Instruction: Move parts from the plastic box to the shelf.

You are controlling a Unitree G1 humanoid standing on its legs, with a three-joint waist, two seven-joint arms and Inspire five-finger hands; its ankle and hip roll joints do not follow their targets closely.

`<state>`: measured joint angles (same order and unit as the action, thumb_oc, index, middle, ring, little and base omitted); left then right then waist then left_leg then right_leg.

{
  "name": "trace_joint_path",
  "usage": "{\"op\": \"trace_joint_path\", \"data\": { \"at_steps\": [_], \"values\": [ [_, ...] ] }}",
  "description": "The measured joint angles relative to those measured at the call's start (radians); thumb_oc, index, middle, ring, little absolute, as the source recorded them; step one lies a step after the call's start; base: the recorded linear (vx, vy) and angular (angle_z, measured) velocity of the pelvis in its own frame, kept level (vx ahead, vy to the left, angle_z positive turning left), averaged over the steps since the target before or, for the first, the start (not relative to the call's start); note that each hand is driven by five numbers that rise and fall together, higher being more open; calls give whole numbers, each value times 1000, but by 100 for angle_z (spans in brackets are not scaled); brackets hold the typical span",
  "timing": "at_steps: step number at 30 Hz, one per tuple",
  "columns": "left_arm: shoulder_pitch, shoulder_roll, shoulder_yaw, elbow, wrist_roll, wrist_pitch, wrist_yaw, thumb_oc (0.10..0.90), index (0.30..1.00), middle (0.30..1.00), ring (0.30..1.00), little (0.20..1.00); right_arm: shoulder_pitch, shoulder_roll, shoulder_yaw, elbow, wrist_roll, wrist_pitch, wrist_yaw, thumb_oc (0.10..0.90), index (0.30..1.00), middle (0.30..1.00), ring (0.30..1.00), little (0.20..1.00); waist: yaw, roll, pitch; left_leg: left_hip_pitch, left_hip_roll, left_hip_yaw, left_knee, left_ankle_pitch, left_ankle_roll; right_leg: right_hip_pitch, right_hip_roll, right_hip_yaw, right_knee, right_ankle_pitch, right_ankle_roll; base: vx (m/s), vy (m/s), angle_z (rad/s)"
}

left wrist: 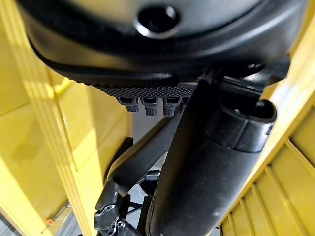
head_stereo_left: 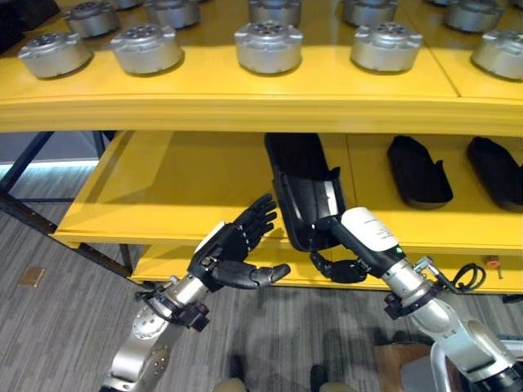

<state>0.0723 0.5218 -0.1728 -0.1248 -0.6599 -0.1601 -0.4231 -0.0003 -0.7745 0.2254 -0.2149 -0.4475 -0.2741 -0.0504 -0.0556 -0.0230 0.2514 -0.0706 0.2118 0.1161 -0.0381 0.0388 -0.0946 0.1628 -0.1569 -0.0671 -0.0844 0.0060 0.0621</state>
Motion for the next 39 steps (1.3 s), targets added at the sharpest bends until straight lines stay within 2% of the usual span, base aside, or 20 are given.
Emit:
{"op": "trace_joint_path", "data": {
  "at_steps": [1,2,3,4,5,7,10,11,12,14,17,22,25,27,29,31,32,34,37,39],
  "values": [
    [2,-3,0,9,0,-10,0,900,1000,1000,1000,1000,7,-8,-20,7,1,0,0,400,300,300,300,300,0,14,3,2,-3,19,3,2,11,9,-9,-1,0,-5,28,74,301,-19],
    [5,-10,0,14,3,-19,1,900,1000,1000,1000,1000,9,-32,-33,10,2,0,0,400,300,300,300,300,-7,44,3,11,-8,29,1,-12,48,17,-10,0,0,-6,55,112,392,-32],
    [5,-5,9,27,8,-40,2,900,1000,1000,1000,1000,19,-22,-43,24,9,0,0,400,300,300,300,300,-14,38,6,24,-49,30,1,100,26,31,-49,10,2,-13,83,114,332,-22],
    [3,1,18,26,8,-45,11,900,1000,1000,1000,1000,33,-19,-42,23,32,-6,0,400,300,300,300,300,-21,15,6,34,-92,31,-14,109,26,29,-94,9,11,-18,89,100,263,-15],
    [0,8,21,25,8,-51,21,900,1000,1000,1000,1000,41,-16,-42,22,39,-11,0,400,300,300,300,300,-21,5,5,42,-118,38,-32,118,36,19,-118,0,20,-17,89,107,244,1],
    [-9,19,30,27,9,-57,32,900,1000,1000,1000,1000,46,11,-42,22,38,-13,0,400,300,300,300,300,-24,-6,7,49,-165,43,-43,118,66,18,-142,-14,30,0,100,123,262,3],
    [-12,17,31,26,19,-62,44,900,1000,1000,1000,1000,45,66,-42,22,37,-10,0,400,300,300,300,300,-19,-4,7,81,-185,33,-47,98,102,13,-164,-26,106,33,131,117,218,14],
    [-12,15,33,24,43,-70,44,900,1000,1000,1000,1000,44,67,-42,17,37,-8,0,400,300,300,300,300,-7,-1,6,92,-171,31,-48,88,111,-14,-137,-10,129,-21,151,130,241,18],
    [-13,16,39,21,48,-71,42,900,1000,1000,1000,1000,44,68,-42,8,37,-5,0,400,300,300,300,300,-3,-7,3,89,-171,24,-48,86,110,-16,-110,-5,84,-21,146,108,216,12],
    [-12,18,58,21,48,-71,42,900,1000,1000,1000,1000,45,78,-46,-15,37,7,0,400,300,300,300,300,1,-45,-4,85,-199,20,-48,84,106,-21,-83,1,26,-1,123,58,140,29],
    [-3,14,61,17,47,-70,42,900,1000,1000,1000,1000,43,103,-58,-18,36,27,-3,400,300,300,300,300,10,-40,-10,78,-203,25,-44,78,103,-25,-84,4,34,5,126,71,172,6],
    [-4,13,60,16,47,-70,40,900,1000,1000,1000,1000,41,100,-62,17,35,99,-7,400,300,300,300,300,3,-41,-11,75,-197,35,-44,73,99,-58,-74,-13,82,23,110,19,66,-8],
    [1,15,61,14,47,-70,38,900,1000,1000,1000,1000,41,100,-62,46,36,109,-8,400,300,300,300,300,8,-40,-11,81,-178,56,-43,72,104,-125,-64,-38,191,25,108,-21,-43,-26],
    [-5,16,60,14,47,-70,39,900,1000,1000,1000,1000,15,100,-52,108,36,101,-15,400,300,300,300,300,14,-41,-10,104,-157,70,-44,54,123,-183,-64,-73,277,13,108,26,-212,-40],
    [-22,18,61,14,47,-72,42,900,1000,1000,1000,1000,11,99,-51,114,36,109,-18,400,300,300,300,300,12,-40,-10,108,-146,65,-44,49,125,-197,-53,-76,236,-5,105,37,-260,-8],
    [-52,19,61,15,47,-71,42,900,1000,1000,1000,1000,9,95,-50,116,36,122,-18,400,300,300,300,300,2,-41,-10,109,-139,46,-45,53,119,-195,-27,-22,142,13,114,26,-146,24],
    [-63,20,62,13,47,-71,43,900,1000,1000,1000,1000,9,93,-50,116,36,125,-20,400,300,300,300,300,0,-46,-12,111,-139,39,-47,54,117,-185,-21,-20,94,37,105,35,-139,38],
    [-50,18,64,1,47,-70,45,900,1000,1000,1000,1000,5,96,-50,163,35,120,-20,400,300,300,300,300,4,-77,-30,130,-152,12,-48,49,67,-129,-19,-25,11,118,75,104,-194,50],
    [-30,-4,61,-7,47,-67,44,900,1000,1000,1000,1000,-25,92,-49,268,28,136,-1,400,300,300,300,300,29,-34,-43,145,-93,18,-48,54,40,-107,42,-37,-10,111,56,67,-86,8],
    [-30,-6,62,-8,45,-67,44,900,1000,1000,1000,1000,-27,81,-49,288,17,154,14,400,300,300,300,300,30,-22,-49,144,-69,15,-48,54,37,-105,67,-49,-10,106,39,53,-66,-1]
  ]
}}
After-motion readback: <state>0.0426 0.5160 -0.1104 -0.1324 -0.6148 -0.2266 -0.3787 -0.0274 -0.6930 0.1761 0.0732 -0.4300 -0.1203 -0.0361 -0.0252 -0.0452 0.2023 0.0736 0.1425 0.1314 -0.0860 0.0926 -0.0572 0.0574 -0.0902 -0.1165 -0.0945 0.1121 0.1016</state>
